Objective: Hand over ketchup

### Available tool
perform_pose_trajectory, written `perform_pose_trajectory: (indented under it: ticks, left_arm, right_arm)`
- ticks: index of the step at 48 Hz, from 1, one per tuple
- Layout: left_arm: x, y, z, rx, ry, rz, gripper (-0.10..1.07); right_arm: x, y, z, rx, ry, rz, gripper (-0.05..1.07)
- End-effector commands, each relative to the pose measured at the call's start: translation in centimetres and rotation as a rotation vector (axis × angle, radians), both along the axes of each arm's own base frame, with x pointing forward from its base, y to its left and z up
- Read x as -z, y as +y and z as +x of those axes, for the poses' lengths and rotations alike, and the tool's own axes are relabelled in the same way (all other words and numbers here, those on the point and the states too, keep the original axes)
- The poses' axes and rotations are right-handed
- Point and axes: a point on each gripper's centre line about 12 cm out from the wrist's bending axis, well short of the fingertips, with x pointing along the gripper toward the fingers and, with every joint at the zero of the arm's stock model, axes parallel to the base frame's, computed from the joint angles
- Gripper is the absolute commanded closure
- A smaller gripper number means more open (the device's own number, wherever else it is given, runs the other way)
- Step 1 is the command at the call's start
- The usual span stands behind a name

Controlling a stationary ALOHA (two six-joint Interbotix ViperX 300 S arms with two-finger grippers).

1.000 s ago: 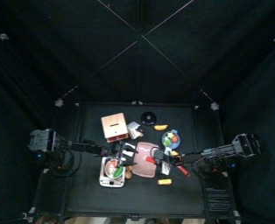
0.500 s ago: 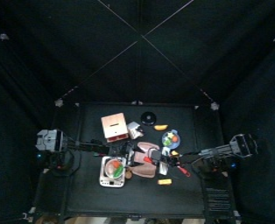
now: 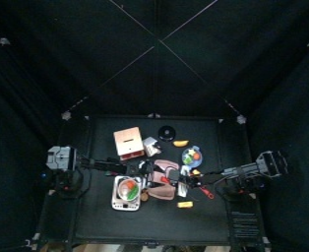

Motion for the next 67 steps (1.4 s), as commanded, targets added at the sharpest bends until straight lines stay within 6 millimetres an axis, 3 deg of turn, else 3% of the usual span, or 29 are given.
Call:
perform_pose_trajectory:
  ticks: [1,17,35,40,55,67]
  left_arm:
    - [-0.9,0.0,0.6,-0.002,-0.019,0.003,0.04]
    - [-1.0,0.3,0.7,-0.014,-0.001,0.011,0.26]
    - [-1.1,0.3,0.6,-0.014,-0.002,0.012,0.27]
    - [-1.1,0.3,0.6,-0.014,-0.002,0.012,0.27]
    - [-1.1,0.5,0.5,-0.017,-0.001,0.011,0.27]
    - [-1.4,0.4,0.0,-0.016,-0.002,0.009,0.27]
  right_arm:
    - [-1.4,0.0,0.6,-0.002,-0.047,0.003,0.52]
    - [-1.1,0.1,0.4,0.005,-0.037,0.013,0.52]
    - [-0.6,0.2,0.4,0.031,-0.018,0.056,0.51]
    - [-0.6,0.2,0.4,0.034,-0.017,0.061,0.46]
    - [-0.5,0.1,0.3,0.031,-0.011,0.051,0.16]
    - [-0.5,0.0,-0.1,0.037,0.011,0.036,0.13]
